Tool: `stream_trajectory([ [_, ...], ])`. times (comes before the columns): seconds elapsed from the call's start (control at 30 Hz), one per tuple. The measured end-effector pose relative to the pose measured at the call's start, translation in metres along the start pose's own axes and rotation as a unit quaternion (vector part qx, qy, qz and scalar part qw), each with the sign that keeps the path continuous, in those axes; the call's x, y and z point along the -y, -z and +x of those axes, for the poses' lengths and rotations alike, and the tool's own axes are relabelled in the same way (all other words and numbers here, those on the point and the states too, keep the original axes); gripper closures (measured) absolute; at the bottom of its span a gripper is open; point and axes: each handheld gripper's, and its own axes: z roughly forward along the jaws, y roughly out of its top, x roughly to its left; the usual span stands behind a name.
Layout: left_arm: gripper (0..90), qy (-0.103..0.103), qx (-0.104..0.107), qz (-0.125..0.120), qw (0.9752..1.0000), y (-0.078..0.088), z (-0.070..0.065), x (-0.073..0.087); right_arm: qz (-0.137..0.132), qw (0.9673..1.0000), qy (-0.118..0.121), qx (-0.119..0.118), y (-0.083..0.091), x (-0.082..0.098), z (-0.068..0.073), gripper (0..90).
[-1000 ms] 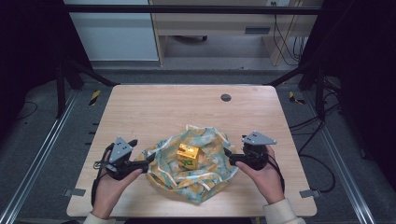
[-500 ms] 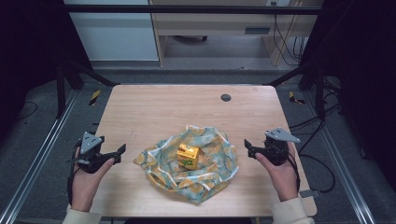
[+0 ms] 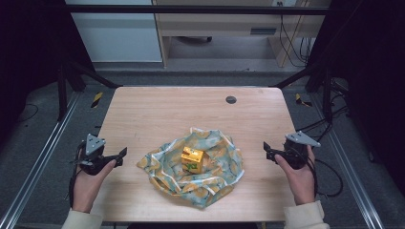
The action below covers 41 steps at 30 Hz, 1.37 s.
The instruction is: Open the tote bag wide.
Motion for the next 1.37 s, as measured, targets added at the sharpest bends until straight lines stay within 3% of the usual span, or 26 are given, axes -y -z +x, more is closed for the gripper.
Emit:
stream_trajectory([
  [0.2,9.7,0.014,-0.017,0.015,0.9997,-0.006,0.013,0.005,0.02,0.9997,-0.005,0.016,-0.003,0.009,-0.013,7.4],
  [0.43,9.3,0.026,-0.028,0.052,0.9979,-0.011,0.026,0.013,0.041,0.9988,-0.014,0.022,-0.006,0.017,-0.022,7.3],
  [0.6,9.3,0.026,-0.031,0.082,0.9958,-0.016,0.028,0.017,0.075,0.9966,-0.018,0.027,-0.01,0.024,-0.026,8.2],
  [0.77,9.9,0.011,-0.038,0.11,0.9932,-0.019,0.022,0.018,0.107,0.9939,-0.017,0.02,-0.011,0.026,-0.022,9.3],
  [1.07,13.1,-0.017,-0.037,0.14,0.9894,-0.021,0.009,0.017,0.174,0.9846,0.013,-0.002,-0.009,0.032,-0.011,10.4],
  [1.37,12.7,-0.026,-0.027,0.145,0.9888,-0.022,0.001,0.016,0.183,0.9827,0.027,-0.003,-0.01,0.039,-0.007,10.5],
])
